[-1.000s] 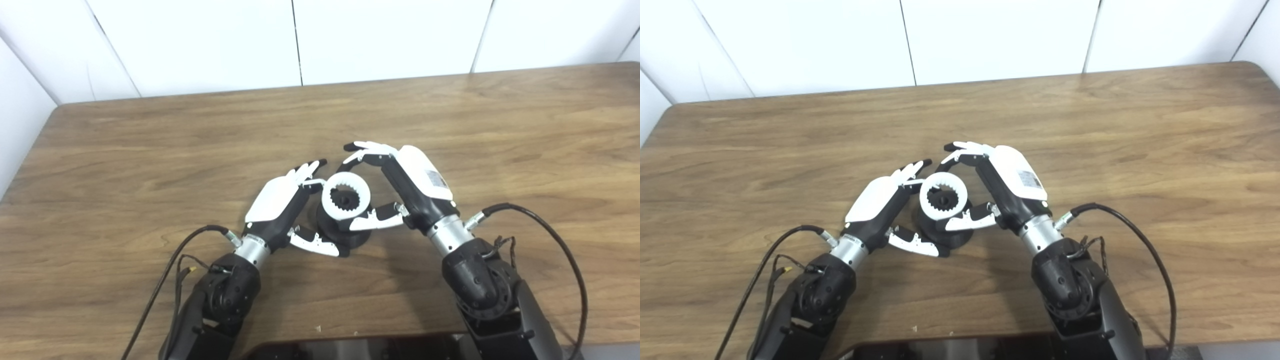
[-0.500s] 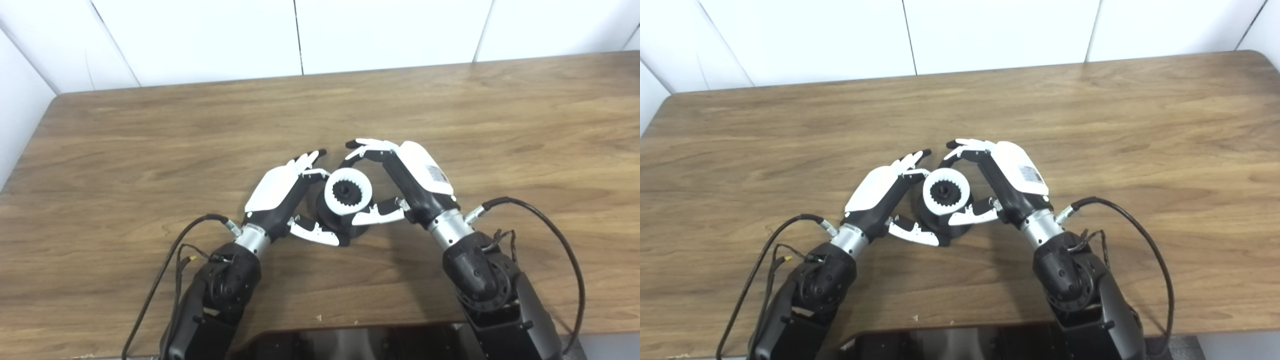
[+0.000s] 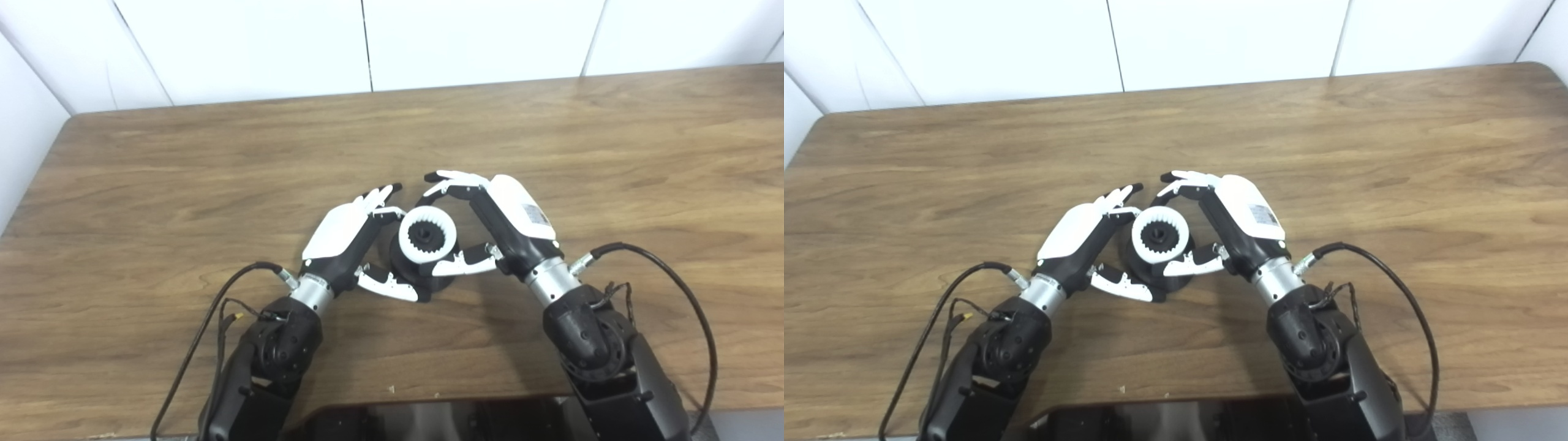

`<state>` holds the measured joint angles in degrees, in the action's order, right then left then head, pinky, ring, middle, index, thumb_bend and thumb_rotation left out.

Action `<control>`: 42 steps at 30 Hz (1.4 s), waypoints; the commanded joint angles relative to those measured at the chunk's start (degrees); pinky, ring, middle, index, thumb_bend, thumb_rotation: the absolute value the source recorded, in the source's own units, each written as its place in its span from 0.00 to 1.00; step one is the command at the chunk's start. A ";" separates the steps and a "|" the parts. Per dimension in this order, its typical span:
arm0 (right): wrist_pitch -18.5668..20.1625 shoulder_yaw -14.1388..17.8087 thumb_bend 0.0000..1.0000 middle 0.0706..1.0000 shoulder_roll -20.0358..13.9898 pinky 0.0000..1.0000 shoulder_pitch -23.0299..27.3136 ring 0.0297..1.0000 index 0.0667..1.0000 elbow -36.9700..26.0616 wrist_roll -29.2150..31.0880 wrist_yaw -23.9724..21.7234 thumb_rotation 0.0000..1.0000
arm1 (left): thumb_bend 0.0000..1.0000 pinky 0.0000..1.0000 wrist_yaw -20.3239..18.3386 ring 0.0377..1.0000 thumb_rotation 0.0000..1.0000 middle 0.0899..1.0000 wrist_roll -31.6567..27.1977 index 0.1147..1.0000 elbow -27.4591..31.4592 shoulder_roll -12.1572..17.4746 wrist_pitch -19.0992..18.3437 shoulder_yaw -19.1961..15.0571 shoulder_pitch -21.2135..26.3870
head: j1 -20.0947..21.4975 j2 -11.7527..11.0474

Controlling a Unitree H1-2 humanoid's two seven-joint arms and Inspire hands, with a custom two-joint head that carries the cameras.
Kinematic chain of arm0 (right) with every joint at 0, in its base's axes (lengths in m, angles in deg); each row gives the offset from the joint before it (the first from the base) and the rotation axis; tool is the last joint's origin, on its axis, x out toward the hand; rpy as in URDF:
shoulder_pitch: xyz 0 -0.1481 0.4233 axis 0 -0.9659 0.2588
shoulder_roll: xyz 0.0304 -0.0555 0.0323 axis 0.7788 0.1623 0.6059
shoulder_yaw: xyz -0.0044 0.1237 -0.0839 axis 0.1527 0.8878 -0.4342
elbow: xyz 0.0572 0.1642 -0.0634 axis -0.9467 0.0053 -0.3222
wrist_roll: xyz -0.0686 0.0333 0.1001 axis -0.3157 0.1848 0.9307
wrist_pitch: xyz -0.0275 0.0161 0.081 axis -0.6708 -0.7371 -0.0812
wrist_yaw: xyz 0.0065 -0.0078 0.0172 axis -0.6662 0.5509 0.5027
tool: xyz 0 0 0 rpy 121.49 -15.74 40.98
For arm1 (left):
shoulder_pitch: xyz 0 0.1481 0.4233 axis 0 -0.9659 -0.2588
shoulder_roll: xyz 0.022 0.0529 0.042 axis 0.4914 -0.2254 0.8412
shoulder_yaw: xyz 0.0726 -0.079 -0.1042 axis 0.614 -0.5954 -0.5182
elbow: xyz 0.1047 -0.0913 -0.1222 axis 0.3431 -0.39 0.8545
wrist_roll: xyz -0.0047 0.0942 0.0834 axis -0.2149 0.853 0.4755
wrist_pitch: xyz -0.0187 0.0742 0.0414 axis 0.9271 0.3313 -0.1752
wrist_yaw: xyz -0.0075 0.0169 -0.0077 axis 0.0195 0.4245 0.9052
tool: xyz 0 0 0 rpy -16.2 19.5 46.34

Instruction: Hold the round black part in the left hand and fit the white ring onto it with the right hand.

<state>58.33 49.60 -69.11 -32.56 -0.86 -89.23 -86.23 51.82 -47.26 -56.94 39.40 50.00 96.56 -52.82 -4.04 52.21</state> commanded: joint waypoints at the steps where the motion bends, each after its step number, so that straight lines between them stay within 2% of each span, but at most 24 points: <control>1: -1.49 -0.48 0.52 0.82 0.24 0.87 1.39 0.86 0.45 -0.30 -0.30 0.06 0.16 | 0.95 1.00 0.79 1.00 0.35 1.00 -0.15 0.55 2.47 -0.27 0.63 -0.13 2.42 | 0.01 0.01; 18: 0.38 -1.23 0.52 0.82 0.69 0.90 3.99 0.86 0.45 1.37 -1.22 -1.26 0.16 | 0.94 1.00 0.75 1.00 0.33 1.00 -0.58 0.54 2.62 -0.68 0.20 -0.02 2.21 | 0.06 0.51; 20: 0.66 -1.35 0.52 0.83 0.41 0.89 4.03 0.86 0.46 1.30 -1.39 -1.87 0.16 | 0.94 1.00 0.73 1.00 0.34 1.00 -0.40 0.55 2.69 -0.59 0.03 0.07 2.23 | 0.06 0.51; 21: 1.77 -1.74 0.52 0.84 -0.16 0.90 4.24 0.88 0.46 0.83 -2.12 -3.59 0.16 | 0.94 1.00 0.71 1.00 0.34 1.00 -0.29 0.55 2.74 -0.56 -0.11 0.10 2.24 | 0.06 0.51; 22: 2.93 -2.04 0.57 0.86 -0.71 0.91 4.42 0.90 0.50 0.22 -2.80 -5.33 0.21 | 0.94 1.00 0.68 1.00 0.34 1.00 -0.18 0.55 2.79 -0.55 -0.25 0.13 2.26 | -0.01 0.60; 23: 4.00 -2.29 0.68 0.88 -1.29 0.92 4.53 0.91 0.57 -0.42 -3.26 -6.95 0.31 | 0.94 1.00 0.58 1.00 0.34 1.00 -0.19 0.55 2.86 -0.53 -0.38 0.13 2.27 | -0.04 0.63; 25: 5.68 -2.66 0.82 0.92 -2.65 0.93 4.69 0.94 0.70 -1.57 -3.64 -9.78 0.45 | 0.94 1.00 0.38 1.00 0.35 1.00 -0.36 0.56 2.82 -0.33 -0.46 0.12 2.37 | -0.05 0.63; 30: 7.90 -2.94 0.95 0.96 -4.43 0.91 4.91 0.97 0.82 -3.11 -3.86 -13.57 0.57 | 0.96 1.00 0.61 1.00 0.37 1.00 -0.57 0.56 2.64 0.10 0.12 -0.04 2.47 | 0.00 0.64; 35: 9.16 -2.69 1.00 1.00 -5.43 0.93 5.11 1.00 0.94 -4.32 -3.79 -16.46 0.58 | 0.95 1.00 0.70 1.00 0.36 1.00 -0.17 0.56 2.83 0.24 -0.14 -0.19 2.45 | 0.10 0.68; 42: 10.19 -2.62 1.00 1.00 -6.55 0.94 5.52 1.00 0.98 -5.51 -4.10 -19.77 0.56 | 0.95 1.00 0.52 1.00 0.36 1.00 -0.18 0.56 2.91 0.41 -0.27 -0.27 2.64 | 0.23 0.66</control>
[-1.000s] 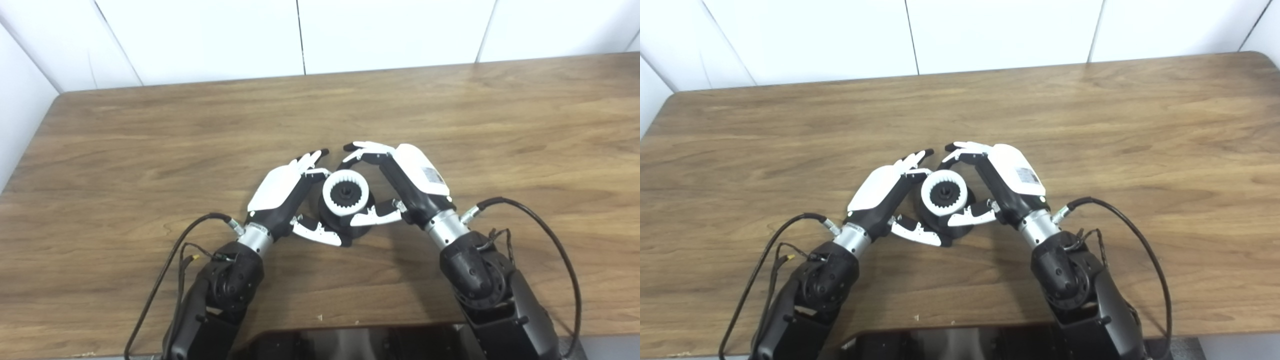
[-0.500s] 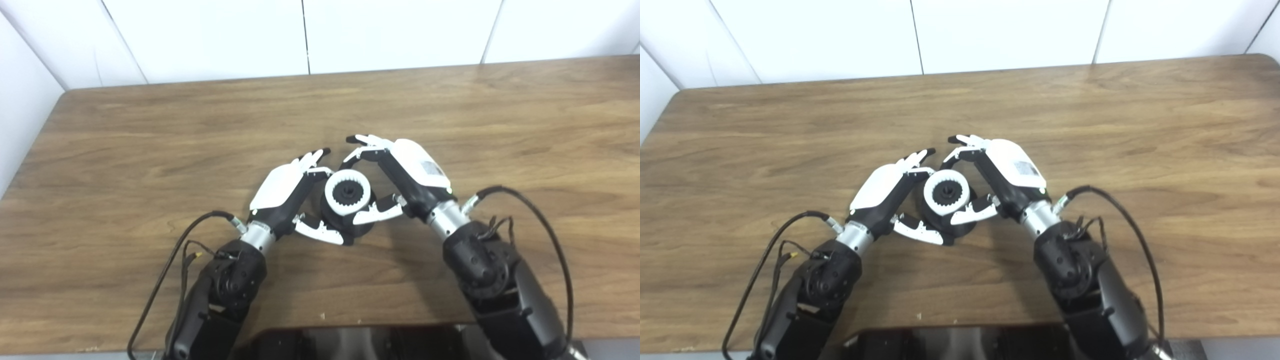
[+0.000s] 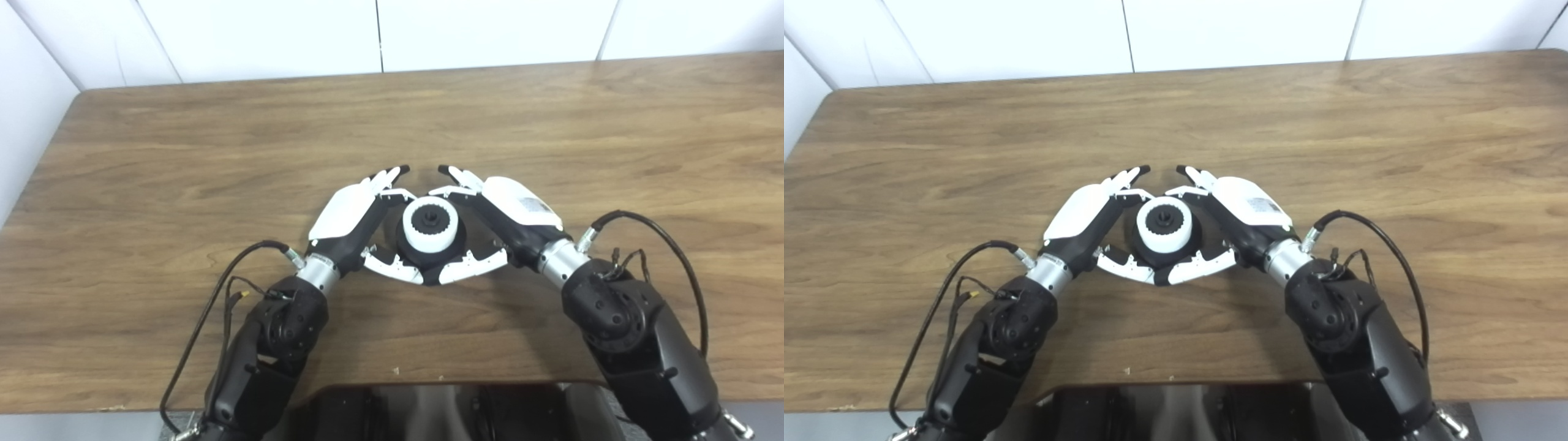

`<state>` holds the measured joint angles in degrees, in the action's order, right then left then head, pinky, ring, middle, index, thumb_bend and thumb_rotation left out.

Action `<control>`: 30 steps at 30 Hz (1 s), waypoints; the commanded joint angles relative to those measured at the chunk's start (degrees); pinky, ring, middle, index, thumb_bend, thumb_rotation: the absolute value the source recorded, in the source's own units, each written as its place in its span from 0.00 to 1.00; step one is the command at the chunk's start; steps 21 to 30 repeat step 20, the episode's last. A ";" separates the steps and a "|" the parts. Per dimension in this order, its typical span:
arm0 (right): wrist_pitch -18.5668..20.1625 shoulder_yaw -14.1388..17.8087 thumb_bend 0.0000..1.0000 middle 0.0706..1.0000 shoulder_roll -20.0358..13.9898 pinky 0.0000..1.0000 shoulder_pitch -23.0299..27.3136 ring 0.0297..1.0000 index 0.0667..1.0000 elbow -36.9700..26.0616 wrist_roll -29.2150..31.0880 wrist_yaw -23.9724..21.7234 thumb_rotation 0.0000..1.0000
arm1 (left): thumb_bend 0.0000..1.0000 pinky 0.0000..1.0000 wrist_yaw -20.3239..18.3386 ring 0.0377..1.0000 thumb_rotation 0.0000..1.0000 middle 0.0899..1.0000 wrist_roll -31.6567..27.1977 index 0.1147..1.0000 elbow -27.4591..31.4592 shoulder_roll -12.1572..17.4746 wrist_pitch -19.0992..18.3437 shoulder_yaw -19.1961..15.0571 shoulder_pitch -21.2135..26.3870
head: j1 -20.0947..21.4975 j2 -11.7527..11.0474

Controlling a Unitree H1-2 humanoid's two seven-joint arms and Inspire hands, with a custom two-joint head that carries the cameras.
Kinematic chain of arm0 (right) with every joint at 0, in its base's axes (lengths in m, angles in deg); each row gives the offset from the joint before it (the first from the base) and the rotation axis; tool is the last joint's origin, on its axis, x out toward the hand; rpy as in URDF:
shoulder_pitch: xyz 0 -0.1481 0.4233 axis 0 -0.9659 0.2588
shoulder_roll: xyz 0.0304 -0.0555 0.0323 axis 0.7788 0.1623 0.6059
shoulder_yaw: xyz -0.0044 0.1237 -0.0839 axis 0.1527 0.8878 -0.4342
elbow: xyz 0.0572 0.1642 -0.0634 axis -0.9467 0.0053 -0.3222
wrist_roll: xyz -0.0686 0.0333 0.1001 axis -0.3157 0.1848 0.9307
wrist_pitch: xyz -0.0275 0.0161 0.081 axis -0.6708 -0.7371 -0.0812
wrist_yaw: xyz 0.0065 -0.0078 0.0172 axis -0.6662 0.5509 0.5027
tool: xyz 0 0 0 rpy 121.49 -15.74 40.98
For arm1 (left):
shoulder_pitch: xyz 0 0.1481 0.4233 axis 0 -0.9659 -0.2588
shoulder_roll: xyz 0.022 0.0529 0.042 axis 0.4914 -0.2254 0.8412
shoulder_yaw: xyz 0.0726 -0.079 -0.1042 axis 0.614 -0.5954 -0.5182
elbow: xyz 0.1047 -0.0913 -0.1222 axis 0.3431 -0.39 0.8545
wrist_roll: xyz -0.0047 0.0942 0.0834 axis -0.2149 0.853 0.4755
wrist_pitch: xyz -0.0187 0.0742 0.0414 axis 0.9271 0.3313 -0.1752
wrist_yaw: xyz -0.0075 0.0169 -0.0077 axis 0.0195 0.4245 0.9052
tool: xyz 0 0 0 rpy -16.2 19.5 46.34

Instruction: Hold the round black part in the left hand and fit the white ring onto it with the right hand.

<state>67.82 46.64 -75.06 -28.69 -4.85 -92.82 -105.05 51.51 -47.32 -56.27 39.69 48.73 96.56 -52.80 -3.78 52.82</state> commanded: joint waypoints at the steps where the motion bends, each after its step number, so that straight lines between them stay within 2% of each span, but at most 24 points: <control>1: 0.93 0.33 1.00 1.00 -0.82 0.95 1.70 1.00 0.98 -1.76 -0.64 -1.49 0.55 | 0.95 1.00 0.73 1.00 0.36 1.00 -0.11 0.56 2.31 0.13 0.91 -0.27 2.62 | -0.03 0.04; 8: 1.75 0.92 1.00 1.00 -2.56 0.96 1.62 1.00 1.00 -2.66 -0.41 -4.04 0.52 | 0.95 1.00 0.86 1.00 0.34 1.00 -0.22 0.56 1.94 0.22 1.17 -0.41 2.67 | 0.41 -0.61; 15: 0.99 2.08 1.00 1.00 -3.69 0.95 0.90 1.00 1.00 -2.01 0.37 -2.97 0.47 | 0.95 1.00 0.98 1.00 0.35 1.00 -0.44 0.56 1.62 0.27 1.44 -0.46 2.81 | 0.68 -0.77; 30: 1.04 2.59 1.00 1.00 -3.87 0.95 0.85 1.00 1.00 -1.82 0.06 -2.68 0.47 | 0.95 1.00 1.09 1.00 0.35 1.00 -0.49 0.56 1.67 0.16 1.41 -0.52 2.87 | 0.76 -0.77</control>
